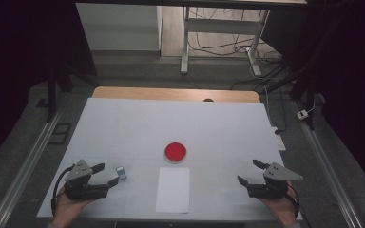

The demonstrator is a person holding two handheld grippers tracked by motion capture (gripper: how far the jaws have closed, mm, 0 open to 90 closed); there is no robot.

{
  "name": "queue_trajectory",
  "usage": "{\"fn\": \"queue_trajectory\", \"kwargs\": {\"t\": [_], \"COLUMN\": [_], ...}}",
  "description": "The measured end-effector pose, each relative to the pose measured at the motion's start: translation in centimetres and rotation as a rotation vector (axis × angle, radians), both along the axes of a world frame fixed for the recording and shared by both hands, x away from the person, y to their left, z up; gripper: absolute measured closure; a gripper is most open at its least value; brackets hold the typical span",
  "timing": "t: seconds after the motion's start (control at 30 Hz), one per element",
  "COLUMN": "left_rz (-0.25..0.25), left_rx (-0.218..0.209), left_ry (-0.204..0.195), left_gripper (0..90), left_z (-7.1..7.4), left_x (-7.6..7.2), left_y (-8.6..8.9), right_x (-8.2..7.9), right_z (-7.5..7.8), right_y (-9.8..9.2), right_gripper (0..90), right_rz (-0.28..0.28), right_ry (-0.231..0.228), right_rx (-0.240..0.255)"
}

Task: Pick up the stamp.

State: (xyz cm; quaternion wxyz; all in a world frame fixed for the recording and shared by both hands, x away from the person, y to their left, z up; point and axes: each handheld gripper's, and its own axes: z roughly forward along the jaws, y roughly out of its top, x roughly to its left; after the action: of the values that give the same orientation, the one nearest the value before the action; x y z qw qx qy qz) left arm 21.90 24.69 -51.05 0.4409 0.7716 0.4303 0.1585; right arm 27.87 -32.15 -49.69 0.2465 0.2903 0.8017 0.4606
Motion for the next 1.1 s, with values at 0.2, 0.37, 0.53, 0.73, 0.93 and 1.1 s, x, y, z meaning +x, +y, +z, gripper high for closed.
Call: {"fn": "queue_trajectory", "kwargs": {"t": [0.2, 0.37, 0.53, 0.73, 0.93, 1.1], "left_rz": [0.002, 0.008, 0.005, -0.003, -0.01, -0.023], "left_rx": [0.004, 0.003, 0.001, 0.001, -0.003, -0.008], "left_ry": [0.0, -0.002, 0.001, -0.001, -0.013, -0.019], "left_gripper": [22.2, 22.3, 22.9, 23.1, 23.1, 23.1], "left_z": [-0.03, -0.01, -0.05, 0.1, 0.48, 0.89], "left_x": [-0.02, -0.11, -0.16, -0.23, -0.38, -0.36], "left_y": [0.04, 0.22, 0.18, 0.04, -0.21, -0.62], "right_x": [-0.06, -0.08, -0.06, -0.02, 0.01, 0.03], "right_z": [0.03, 0.0, -0.1, -0.12, -0.26, -0.29], "right_y": [-0.01, 0.11, 0.25, 0.35, 0.33, 0.43], "right_gripper": [18.6, 20.3, 21.3, 21.6, 21.7, 21.8], "right_rz": [-0.002, -0.003, -0.003, -0.008, -0.015, -0.014], "right_ry": [-0.002, -0.001, 0.005, 0.003, 0.0, 0.0], "right_rx": [-0.007, -0.013, -0.027, -0.033, -0.041, -0.049]}}
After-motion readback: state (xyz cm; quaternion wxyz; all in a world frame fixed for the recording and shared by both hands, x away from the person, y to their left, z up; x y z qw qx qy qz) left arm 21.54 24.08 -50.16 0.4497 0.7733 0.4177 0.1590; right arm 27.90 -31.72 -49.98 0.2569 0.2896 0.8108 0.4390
